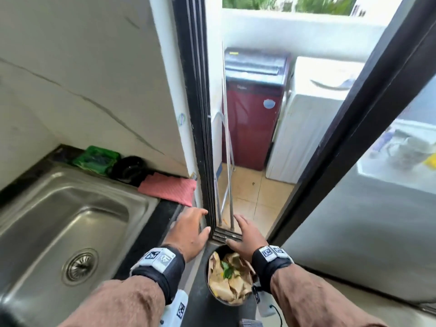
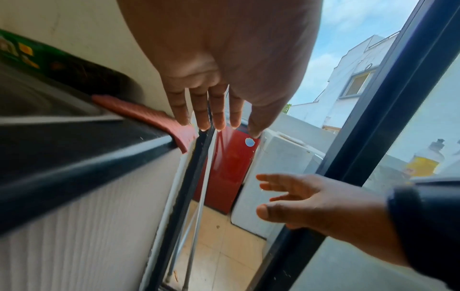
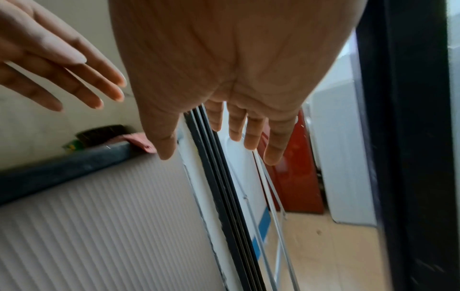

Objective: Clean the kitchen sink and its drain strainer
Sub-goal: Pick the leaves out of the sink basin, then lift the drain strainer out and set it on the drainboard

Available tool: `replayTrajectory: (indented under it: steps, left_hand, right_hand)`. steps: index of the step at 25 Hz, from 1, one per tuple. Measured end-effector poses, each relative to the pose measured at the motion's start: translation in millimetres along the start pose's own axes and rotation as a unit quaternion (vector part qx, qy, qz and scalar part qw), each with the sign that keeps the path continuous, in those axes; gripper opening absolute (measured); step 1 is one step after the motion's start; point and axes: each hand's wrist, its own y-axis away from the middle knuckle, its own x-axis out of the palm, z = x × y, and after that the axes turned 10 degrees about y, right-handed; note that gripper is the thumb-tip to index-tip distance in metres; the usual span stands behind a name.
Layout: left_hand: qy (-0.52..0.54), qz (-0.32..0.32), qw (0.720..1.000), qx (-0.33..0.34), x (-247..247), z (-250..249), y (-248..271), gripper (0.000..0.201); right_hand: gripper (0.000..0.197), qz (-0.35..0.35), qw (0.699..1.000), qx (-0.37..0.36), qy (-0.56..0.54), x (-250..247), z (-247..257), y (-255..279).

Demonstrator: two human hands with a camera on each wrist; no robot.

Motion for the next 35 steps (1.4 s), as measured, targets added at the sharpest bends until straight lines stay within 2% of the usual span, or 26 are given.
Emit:
replayTrajectory:
  steps: [3, 5, 9, 12, 15, 18, 23, 26, 30, 33, 35]
  left_hand:
    - [-0.033, -0.057, 0.998, 0.000, -37, 21, 11, 0.051]
    - [-0.036, -0.092, 0.995, -0.015, -67, 39, 21, 0.064]
    - [-0.022, -0.158, 0.984, -0.084, -134, 89, 52, 0.078]
    - [-0.036, -0.184, 0.973, -0.134, -169, 130, 87, 0.076]
    - [-0.041, -0.213, 0.952, -0.215, -197, 175, 130, 0.069]
    - [-0.028, -0.225, 0.938, -0.260, -223, 211, 159, 0.064]
    - [0.047, -0.236, 0.924, -0.298, -246, 253, 174, 0.050]
    - [0.076, -0.212, 0.921, -0.317, -244, 272, 168, 0.043]
    - [0.070, -0.185, 0.915, -0.351, -240, 299, 151, 0.040]
    - [0.079, -0.185, 0.893, -0.402, -228, 319, 139, 0.039]
    - [0.103, -0.199, 0.872, -0.434, -222, 325, 134, 0.036]
  right_hand:
    - [0.089, -0.049, 0.996, -0.070, 0.028, -23, 49, 3]
    - [0.091, -0.072, 0.989, -0.111, 0.061, -33, 89, 3]
    - [0.093, -0.080, 0.973, -0.191, 0.105, -35, 177, -4]
    - [0.094, -0.080, 0.962, -0.230, 0.123, -24, 233, -10]
    - [0.092, -0.048, 0.950, -0.278, 0.132, -6, 290, -9]
    - [0.086, -0.018, 0.931, -0.329, 0.159, 9, 343, -12]
    - [0.054, 0.066, 0.896, -0.384, 0.214, 39, 410, -34]
    - [0.040, 0.145, 0.855, -0.412, 0.278, 68, 443, -59]
    - [0.038, 0.227, 0.783, -0.453, 0.361, 105, 487, -95]
    - [0.036, 0.265, 0.740, -0.478, 0.392, 149, 500, -126]
    - [0.036, 0.302, 0.701, -0.490, 0.422, 184, 498, -140]
